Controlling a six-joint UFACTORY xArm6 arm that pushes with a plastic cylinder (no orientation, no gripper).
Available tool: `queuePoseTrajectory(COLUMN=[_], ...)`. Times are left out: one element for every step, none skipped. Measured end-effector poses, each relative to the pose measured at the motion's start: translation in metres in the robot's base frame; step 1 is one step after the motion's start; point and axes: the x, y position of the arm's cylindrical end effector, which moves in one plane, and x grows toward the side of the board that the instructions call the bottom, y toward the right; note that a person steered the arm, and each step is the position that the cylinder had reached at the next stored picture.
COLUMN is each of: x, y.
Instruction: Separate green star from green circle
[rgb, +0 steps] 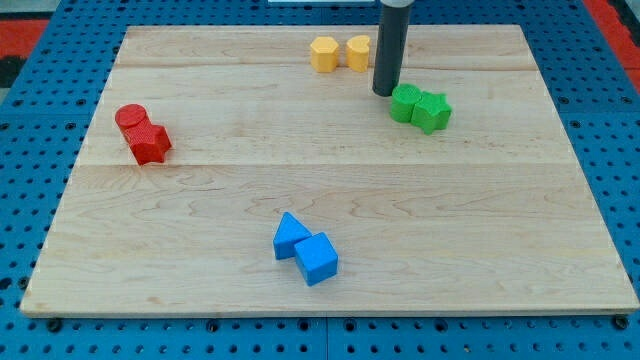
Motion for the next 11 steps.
queuePoseTrajectory(x=[0.009, 0.002, -0.028, -0.029, -0.031, -0.004, 0.04, 0.071, 0.09, 0.089, 0.083], y=[0.0, 0.0, 0.009, 0.036, 0.045, 0.045, 0.047, 0.049, 0.049, 0.049, 0.049])
